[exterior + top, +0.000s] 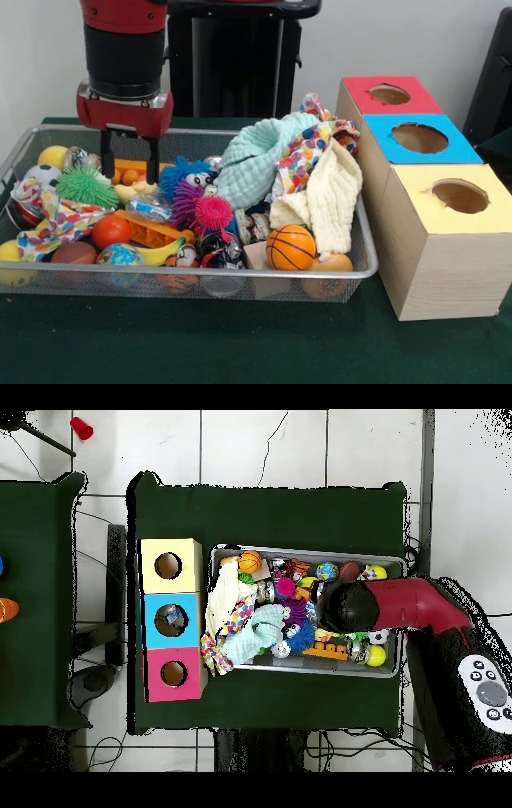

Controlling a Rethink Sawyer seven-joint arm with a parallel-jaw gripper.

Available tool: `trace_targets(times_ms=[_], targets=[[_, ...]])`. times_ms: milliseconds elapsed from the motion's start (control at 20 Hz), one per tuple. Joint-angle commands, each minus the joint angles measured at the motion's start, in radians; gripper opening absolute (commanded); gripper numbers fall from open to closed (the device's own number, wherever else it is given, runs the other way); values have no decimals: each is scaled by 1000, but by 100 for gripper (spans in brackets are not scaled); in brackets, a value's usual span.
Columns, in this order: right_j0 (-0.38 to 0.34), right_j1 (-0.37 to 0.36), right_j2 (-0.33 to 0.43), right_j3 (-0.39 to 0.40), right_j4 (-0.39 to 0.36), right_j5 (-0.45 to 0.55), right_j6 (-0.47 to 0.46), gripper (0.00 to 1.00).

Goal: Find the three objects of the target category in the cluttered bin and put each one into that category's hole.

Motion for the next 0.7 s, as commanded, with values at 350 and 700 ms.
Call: trace_targets(times_ms=[350, 700], targets=[[143, 105, -304, 31, 15, -177, 401, 100], [190, 251, -417, -23, 51, -303, 446, 100]])
